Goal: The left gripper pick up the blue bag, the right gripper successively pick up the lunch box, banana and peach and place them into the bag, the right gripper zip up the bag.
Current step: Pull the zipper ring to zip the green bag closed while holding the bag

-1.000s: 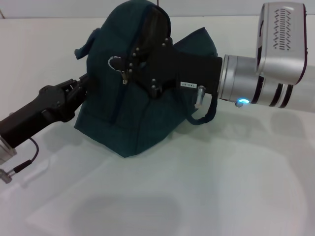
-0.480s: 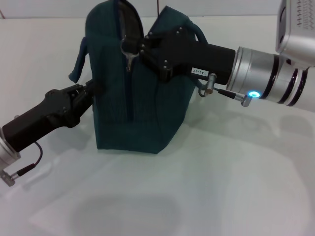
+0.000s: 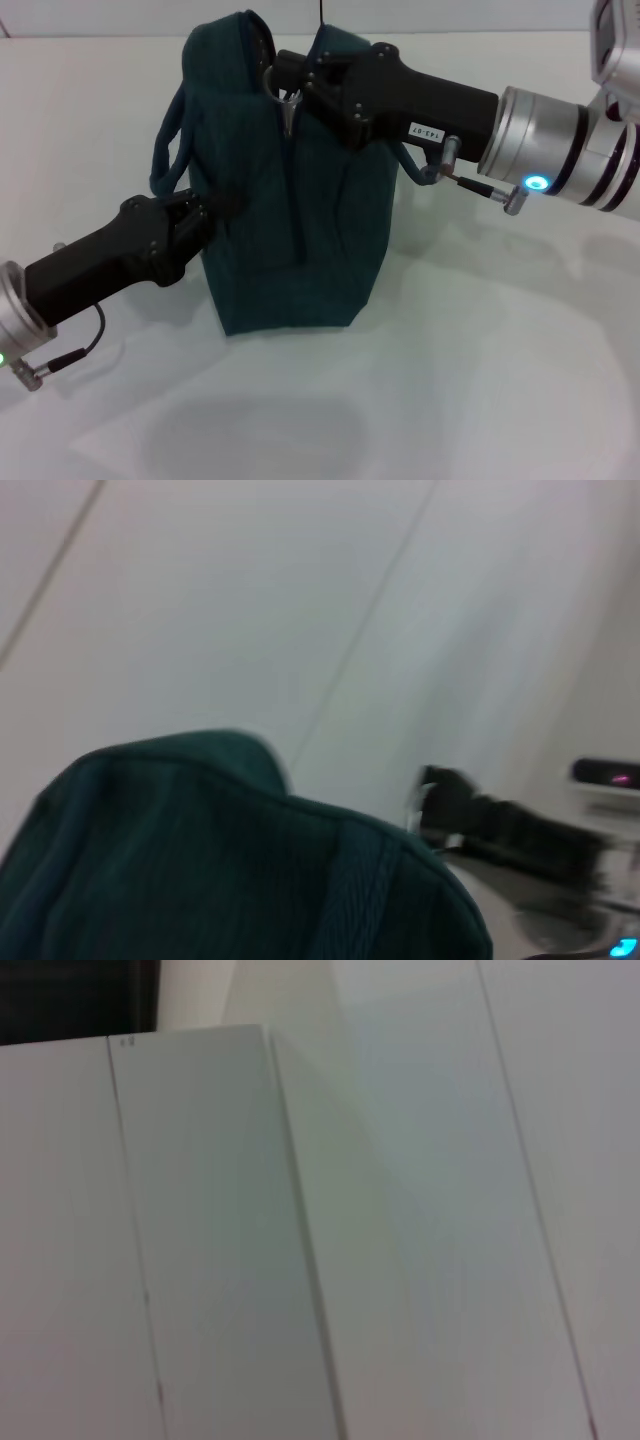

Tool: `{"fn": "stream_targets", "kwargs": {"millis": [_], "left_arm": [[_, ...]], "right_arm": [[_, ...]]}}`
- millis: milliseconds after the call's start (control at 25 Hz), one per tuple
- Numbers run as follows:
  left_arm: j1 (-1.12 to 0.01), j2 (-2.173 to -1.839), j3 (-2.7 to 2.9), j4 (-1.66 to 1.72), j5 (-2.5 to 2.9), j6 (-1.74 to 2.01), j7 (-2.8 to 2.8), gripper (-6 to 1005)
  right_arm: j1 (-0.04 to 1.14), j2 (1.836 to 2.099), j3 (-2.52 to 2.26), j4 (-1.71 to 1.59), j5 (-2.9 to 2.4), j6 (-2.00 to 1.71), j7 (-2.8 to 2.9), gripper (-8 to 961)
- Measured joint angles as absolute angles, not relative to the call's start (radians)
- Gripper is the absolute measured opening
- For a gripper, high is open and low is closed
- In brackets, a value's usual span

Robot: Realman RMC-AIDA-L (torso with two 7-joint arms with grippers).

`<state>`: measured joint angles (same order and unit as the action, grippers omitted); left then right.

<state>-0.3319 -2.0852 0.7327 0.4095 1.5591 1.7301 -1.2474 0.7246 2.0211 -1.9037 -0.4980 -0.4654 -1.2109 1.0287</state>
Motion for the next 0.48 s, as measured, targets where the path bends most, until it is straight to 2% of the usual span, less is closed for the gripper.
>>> {"fn": "stream_targets", "kwargs": {"millis": [480], "left_arm": [[-0.317, -2.083, 0.787, 0.410, 1.566, 1.806, -1.224, 50]], "right_arm": [[0.721, 2.019, -1.853, -0.464, -0.465, -1.248, 1.060, 17]]}}
